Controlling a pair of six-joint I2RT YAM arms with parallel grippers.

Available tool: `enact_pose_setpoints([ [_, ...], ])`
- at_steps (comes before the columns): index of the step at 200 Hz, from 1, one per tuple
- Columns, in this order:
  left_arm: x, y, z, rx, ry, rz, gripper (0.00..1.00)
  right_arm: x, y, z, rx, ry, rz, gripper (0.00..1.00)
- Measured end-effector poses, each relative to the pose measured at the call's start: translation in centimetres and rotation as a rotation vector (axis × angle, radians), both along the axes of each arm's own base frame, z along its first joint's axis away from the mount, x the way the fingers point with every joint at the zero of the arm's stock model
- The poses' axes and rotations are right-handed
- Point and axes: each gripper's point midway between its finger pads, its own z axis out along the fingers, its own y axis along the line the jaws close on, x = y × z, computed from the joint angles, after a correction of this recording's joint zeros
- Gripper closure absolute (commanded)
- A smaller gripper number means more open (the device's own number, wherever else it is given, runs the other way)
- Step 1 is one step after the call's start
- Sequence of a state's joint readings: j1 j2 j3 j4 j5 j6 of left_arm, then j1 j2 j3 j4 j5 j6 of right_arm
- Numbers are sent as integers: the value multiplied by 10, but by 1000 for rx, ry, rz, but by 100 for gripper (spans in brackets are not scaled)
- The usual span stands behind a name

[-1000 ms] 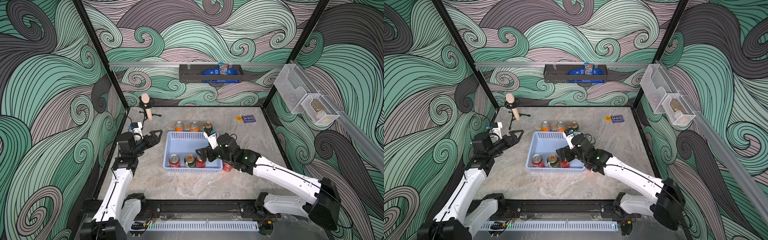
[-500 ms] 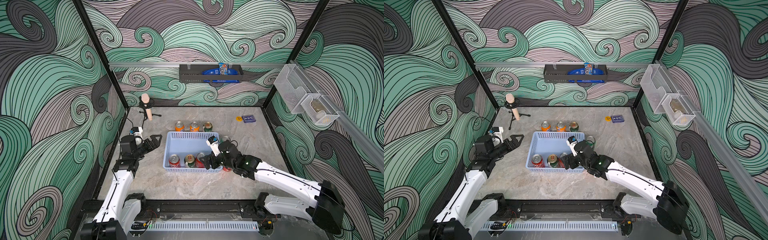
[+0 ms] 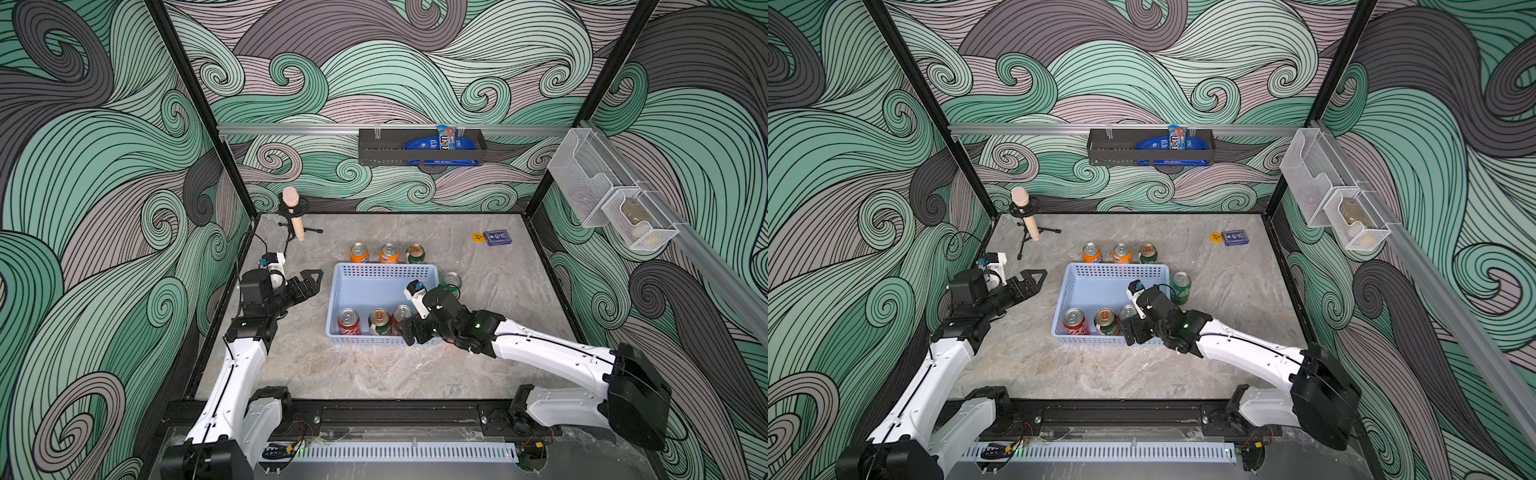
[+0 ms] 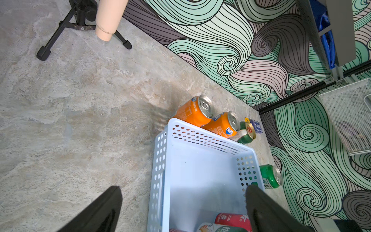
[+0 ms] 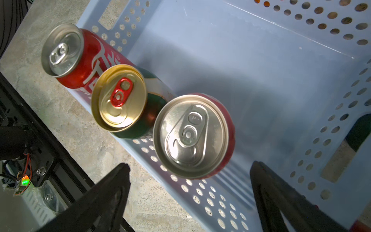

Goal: Take out the drinks from the basket
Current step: Pick up the drink from the basket.

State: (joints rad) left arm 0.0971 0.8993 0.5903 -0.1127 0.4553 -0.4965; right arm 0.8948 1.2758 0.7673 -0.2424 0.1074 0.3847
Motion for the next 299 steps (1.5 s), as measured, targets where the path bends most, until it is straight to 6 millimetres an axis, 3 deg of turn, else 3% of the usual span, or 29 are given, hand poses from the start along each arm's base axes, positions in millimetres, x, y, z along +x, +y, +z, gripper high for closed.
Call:
enact_pose_setpoints([
  [190,-1,0,4,1,-13,0,1,17,16,-39,-48,0,7,9],
  [260,-2,0,7,2,-23,0,1,21,20,-43,-32,-15,2,25],
  [299,-2,-1,8,0,-28,-4,1,16,0,-35,-29,-48,-52,35],
])
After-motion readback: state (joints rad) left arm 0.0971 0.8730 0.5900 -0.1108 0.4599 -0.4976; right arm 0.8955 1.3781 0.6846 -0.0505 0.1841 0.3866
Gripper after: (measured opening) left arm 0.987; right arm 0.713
